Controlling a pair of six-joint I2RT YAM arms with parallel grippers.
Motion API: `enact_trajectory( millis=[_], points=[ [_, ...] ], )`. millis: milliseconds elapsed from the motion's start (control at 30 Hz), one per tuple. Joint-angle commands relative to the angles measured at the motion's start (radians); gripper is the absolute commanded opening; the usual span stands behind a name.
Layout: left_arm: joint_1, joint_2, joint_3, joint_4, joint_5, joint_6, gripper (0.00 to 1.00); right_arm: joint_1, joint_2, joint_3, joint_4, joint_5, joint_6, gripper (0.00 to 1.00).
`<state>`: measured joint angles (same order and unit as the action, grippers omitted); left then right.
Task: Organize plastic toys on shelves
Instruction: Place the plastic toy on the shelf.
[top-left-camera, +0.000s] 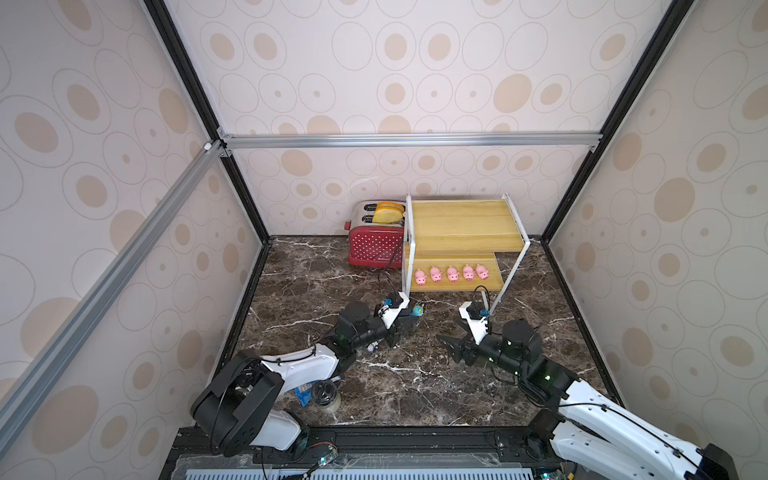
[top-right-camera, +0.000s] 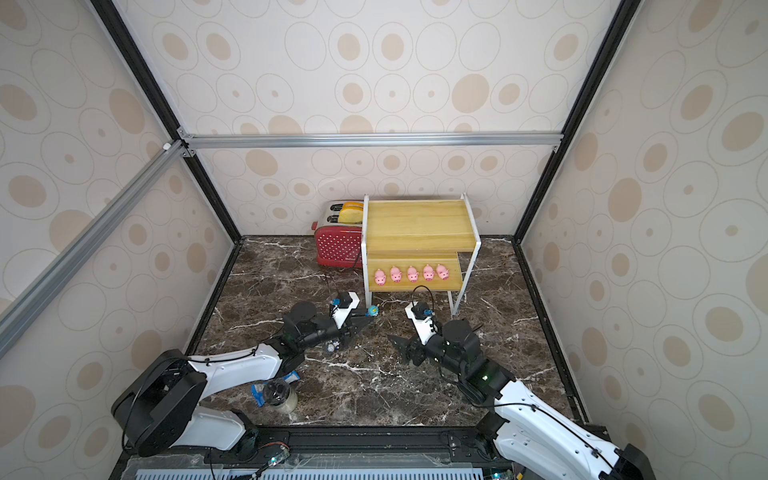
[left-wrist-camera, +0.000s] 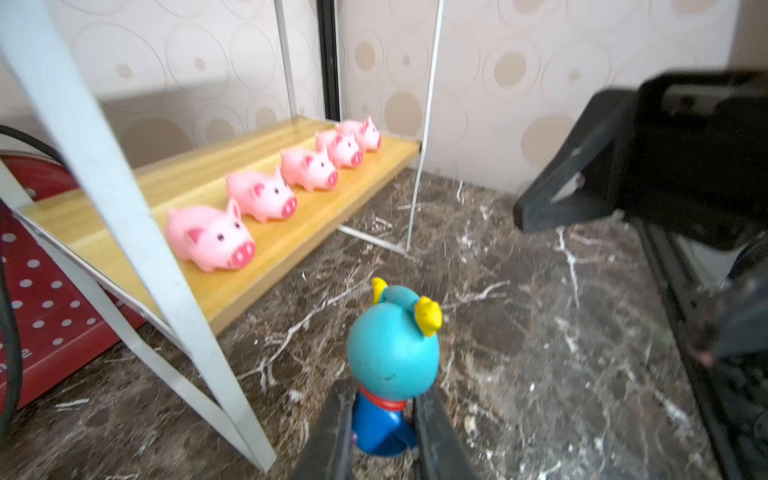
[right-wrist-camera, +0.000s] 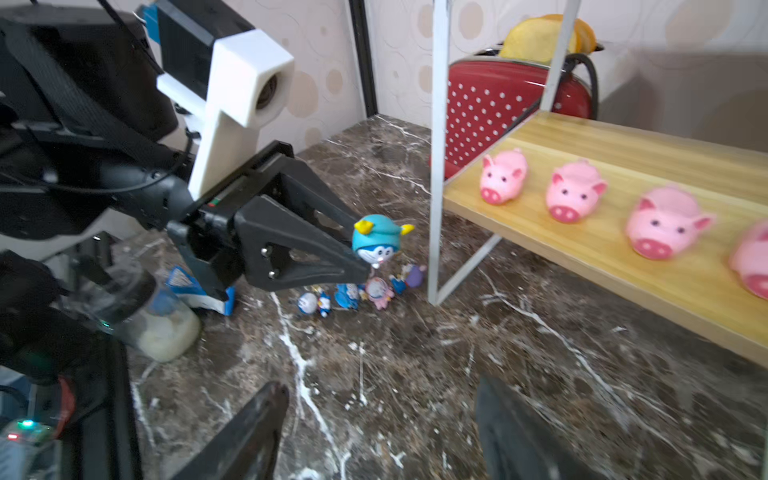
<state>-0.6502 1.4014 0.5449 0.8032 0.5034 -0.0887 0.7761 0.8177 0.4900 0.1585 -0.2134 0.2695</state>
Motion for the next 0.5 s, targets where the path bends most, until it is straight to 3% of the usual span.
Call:
enact_trajectory(
  millis=[0, 267, 467],
  points=[
    [0.004, -0.027, 0.017, 0.136, 0.052, -0.179, 0.11, -0.004, 0.048, 0.057, 0.088, -0.118, 0.102, 0.74],
    [0.002, -0.074, 0.047, 0.118, 0.121, -0.229, 0.11, -0.006, 0.176, 0.159, 0.189, -0.065, 0.112, 0.62],
    [0.001, -0.085, 0.069, 0.105, 0.147, -0.241, 0.12, -0.006, 0.244, 0.216, 0.213, -0.112, 0.106, 0.57]
  ],
)
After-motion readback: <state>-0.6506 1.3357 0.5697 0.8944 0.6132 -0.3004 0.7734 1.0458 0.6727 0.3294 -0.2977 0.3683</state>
